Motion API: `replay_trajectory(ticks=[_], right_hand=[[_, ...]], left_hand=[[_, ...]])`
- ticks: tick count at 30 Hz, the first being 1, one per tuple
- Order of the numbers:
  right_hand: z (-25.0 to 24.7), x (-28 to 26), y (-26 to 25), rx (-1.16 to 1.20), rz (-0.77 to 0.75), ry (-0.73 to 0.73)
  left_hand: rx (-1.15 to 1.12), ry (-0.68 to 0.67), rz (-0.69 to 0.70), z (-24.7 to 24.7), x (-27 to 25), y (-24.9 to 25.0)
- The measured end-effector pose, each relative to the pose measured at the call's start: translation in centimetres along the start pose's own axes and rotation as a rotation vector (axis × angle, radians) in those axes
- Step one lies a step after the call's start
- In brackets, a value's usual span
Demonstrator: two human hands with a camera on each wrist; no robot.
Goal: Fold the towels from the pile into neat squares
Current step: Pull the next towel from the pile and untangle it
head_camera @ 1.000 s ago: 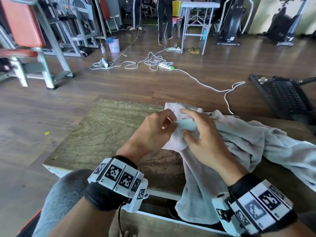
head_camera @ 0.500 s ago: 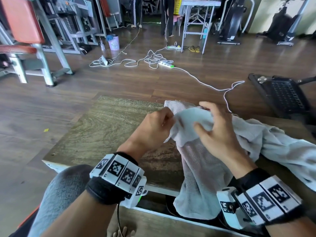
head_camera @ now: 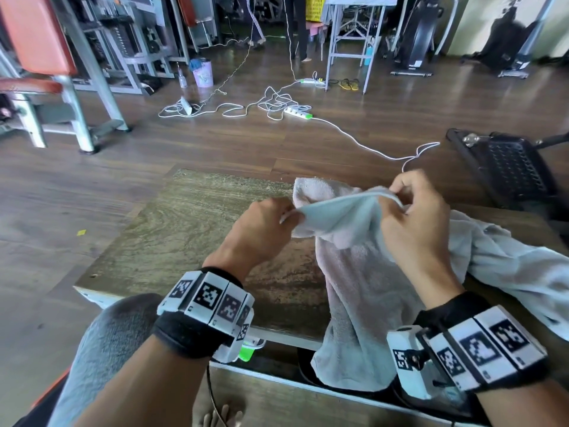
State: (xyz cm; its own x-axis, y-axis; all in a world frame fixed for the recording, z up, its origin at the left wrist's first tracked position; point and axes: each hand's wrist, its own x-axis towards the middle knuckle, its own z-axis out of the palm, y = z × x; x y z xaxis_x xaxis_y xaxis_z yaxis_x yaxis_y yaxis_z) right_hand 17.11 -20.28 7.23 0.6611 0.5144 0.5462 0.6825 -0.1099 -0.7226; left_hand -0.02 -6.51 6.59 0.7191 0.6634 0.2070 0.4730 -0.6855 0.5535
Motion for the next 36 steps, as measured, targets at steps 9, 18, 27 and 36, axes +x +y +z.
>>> replay_trajectory(ticks=[9,18,27,36], right_hand=[[2.1,-1.8,0.0,-0.171,-0.275,-0.423],[0.2,-0.7,-0.3,0.082,-0.170,-0.236],[0.5,-1.2,-0.8,0.041,-0.250,-0.246],[-0.4,-0.6,-0.4,0.089,-0.100,-0.020]], left_hand=[[-0.232,0.058,0.330,1.6,-0.7,2.1],[-0.213,0.261,0.198,1.6,0.2,0.5],[-0.413,0.159,0.249,2.3,-1.0,3.4],[-0.342,0.073,0.256,2.2,-0.2,2.0]])
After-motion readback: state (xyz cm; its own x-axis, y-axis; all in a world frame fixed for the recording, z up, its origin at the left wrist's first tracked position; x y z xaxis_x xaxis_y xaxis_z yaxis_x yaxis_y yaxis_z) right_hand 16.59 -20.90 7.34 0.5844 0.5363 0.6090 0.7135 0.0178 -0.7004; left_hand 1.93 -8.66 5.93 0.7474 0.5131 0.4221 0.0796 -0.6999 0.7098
